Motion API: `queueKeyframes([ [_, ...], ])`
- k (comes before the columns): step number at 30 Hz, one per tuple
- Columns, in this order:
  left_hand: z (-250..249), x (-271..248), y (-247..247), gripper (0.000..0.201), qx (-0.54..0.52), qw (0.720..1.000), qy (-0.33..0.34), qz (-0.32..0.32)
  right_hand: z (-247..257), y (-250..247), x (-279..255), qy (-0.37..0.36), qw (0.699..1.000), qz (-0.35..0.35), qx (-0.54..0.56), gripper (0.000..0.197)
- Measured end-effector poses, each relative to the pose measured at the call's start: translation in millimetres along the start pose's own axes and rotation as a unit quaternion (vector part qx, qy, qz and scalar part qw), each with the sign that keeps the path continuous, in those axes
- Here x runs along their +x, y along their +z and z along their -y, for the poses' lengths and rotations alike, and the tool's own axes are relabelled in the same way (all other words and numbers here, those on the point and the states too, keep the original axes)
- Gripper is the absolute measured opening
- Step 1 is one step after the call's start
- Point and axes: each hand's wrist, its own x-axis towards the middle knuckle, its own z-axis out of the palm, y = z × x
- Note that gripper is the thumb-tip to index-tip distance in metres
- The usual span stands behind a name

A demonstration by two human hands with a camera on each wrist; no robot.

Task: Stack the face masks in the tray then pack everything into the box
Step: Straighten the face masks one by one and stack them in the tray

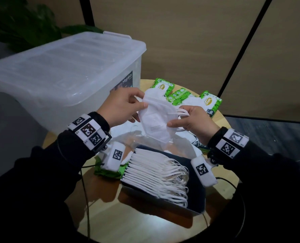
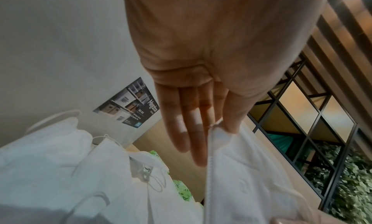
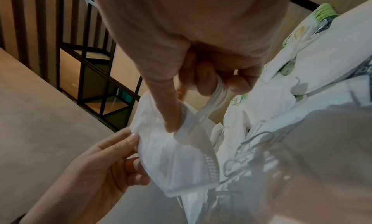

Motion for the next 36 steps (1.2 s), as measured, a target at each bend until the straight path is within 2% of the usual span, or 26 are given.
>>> queueKeyframes([
  [2,-1,-1,0,0.030,0.011,0.999,0.032,0.001,0,1,0,0.008,1.000,0.005,0.010,0.023],
  [4,-4,-2,0,0.037,0.029,0.997,0.064,0.003,1,0,-2,0.006,1.000,0.010,0.015,0.022],
  [7,-3,-1,2,0.032,0.061,0.994,0.093,0.003,1,-1,-2,0.007,1.000,0.010,0.021,0.030],
  [11,2,1,0,0.022,0.101,0.988,0.116,0.000,-1,0,0,0.005,1.000,0.011,0.021,0.018],
  [13,4,2,-2,0.016,0.148,0.979,0.140,0.026,-3,1,1,0.002,1.000,0.009,0.020,0.022],
  [16,9,3,0,0.007,0.316,0.927,0.179,0.094,-3,2,0,0.012,1.000,0.024,-0.002,0.024],
  [18,12,1,-1,0.012,0.364,0.908,0.166,0.124,-3,-6,0,0.026,0.999,0.017,0.015,0.027],
  [20,16,0,-8,0.018,0.358,0.912,0.150,0.131,-1,-22,0,0.031,0.997,-0.016,0.067,0.027],
  [23,18,-5,-24,0.020,0.344,0.915,0.171,0.120,1,-47,-7,0.032,0.993,-0.046,0.106,0.026],
  [25,19,-9,-30,0.020,0.335,0.914,0.198,0.117,0,-55,-17,0.036,0.994,-0.024,0.099,0.027],
  [29,20,-19,-26,0.017,0.320,0.910,0.224,0.137,-8,-51,-35,0.031,0.996,0.064,0.048,0.023],
  [32,19,-25,-10,0.029,0.372,0.886,0.233,0.150,-8,-46,-46,0.021,0.991,0.128,-0.033,0.017],
  [36,24,-31,7,0.015,0.418,0.859,0.224,0.195,-9,-45,-51,0.067,0.964,0.232,-0.113,0.017],
])
